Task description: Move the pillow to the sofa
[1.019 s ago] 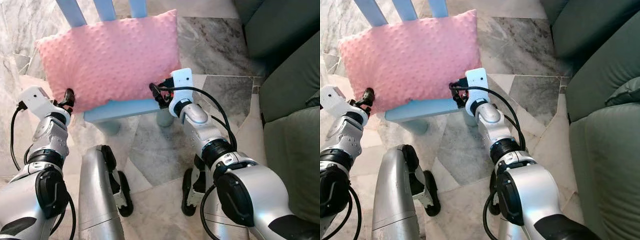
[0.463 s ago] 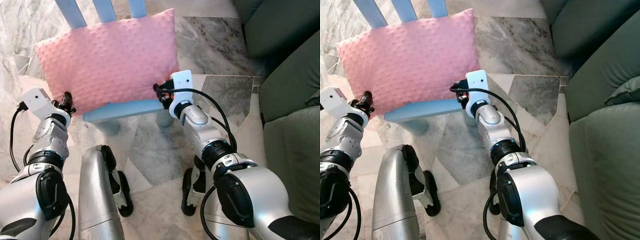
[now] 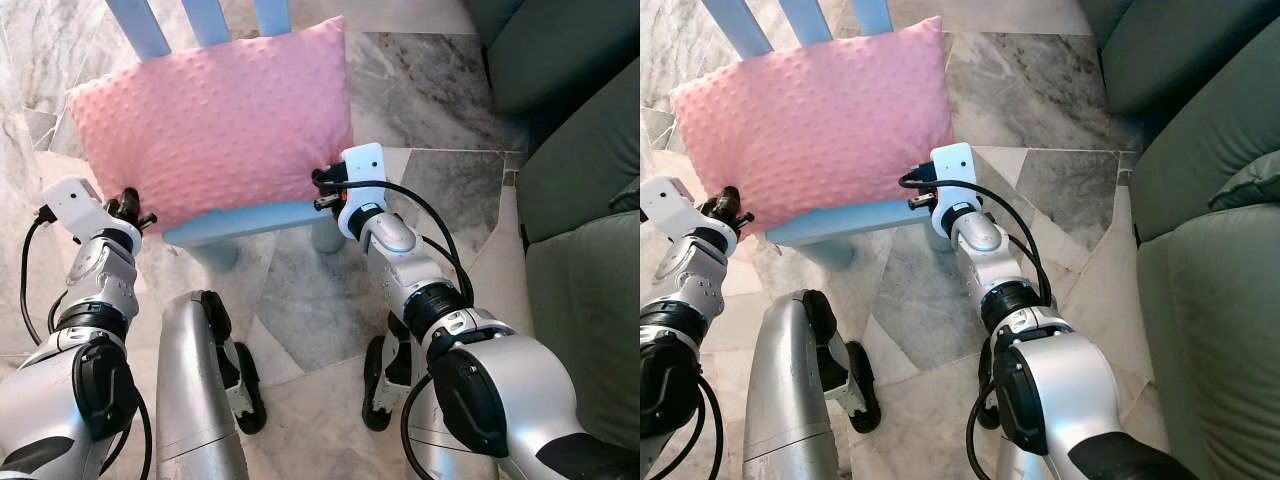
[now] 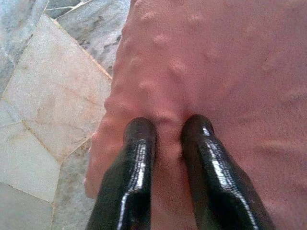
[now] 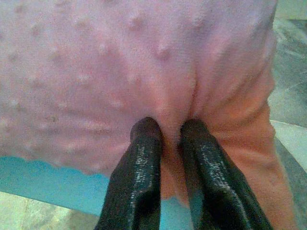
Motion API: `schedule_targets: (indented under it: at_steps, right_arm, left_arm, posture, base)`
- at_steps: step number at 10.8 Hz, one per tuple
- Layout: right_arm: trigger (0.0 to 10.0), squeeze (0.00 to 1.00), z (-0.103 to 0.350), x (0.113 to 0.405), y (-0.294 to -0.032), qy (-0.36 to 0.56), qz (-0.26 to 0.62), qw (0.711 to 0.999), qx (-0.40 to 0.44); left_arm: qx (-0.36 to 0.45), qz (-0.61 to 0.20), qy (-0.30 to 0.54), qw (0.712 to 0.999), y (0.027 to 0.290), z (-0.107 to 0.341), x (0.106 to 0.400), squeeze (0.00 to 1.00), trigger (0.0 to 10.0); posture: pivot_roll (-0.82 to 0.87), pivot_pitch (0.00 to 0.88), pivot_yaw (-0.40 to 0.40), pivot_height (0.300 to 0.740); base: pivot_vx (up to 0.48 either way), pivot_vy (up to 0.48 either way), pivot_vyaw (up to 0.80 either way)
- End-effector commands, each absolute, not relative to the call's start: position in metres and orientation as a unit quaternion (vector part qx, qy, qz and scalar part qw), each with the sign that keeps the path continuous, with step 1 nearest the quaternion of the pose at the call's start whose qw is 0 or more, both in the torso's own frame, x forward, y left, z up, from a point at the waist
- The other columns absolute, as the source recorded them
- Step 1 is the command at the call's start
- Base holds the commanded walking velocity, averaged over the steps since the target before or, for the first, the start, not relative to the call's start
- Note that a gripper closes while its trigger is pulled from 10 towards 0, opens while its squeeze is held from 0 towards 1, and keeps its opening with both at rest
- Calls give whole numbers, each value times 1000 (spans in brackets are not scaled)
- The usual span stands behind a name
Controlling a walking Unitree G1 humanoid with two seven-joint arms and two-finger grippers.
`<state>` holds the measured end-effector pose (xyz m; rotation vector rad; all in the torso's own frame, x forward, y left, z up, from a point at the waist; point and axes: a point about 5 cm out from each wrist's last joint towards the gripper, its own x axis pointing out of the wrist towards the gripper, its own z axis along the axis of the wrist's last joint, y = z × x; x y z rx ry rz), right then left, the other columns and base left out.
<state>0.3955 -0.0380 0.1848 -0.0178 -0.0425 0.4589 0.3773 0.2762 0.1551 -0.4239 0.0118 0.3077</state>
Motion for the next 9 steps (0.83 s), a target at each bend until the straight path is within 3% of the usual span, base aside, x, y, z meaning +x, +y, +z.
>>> schedule_targets:
  at_steps: [1, 6, 9]
  right_arm:
    - [0, 0, 165, 388, -33, 11, 239, 971, -5]
    - [0, 0, 166, 389, -35, 7, 238, 971, -9]
    - [0, 0, 183, 394, -40, -32, 243, 970, 6]
  left_arm:
    - [-215, 171, 46, 960, 281, 128, 365, 0, 0]
    - [-224, 172, 35, 959, 278, 129, 366, 0, 0]
    - [-163, 149, -37, 975, 278, 147, 367, 0, 0]
  posture:
    - [-42, 663, 64, 506]
    - [-43, 660, 63, 506]
    - [-51, 620, 56, 506]
  base:
    - [0, 0, 0]
    - [0, 0, 0]
    - [0, 0, 0]
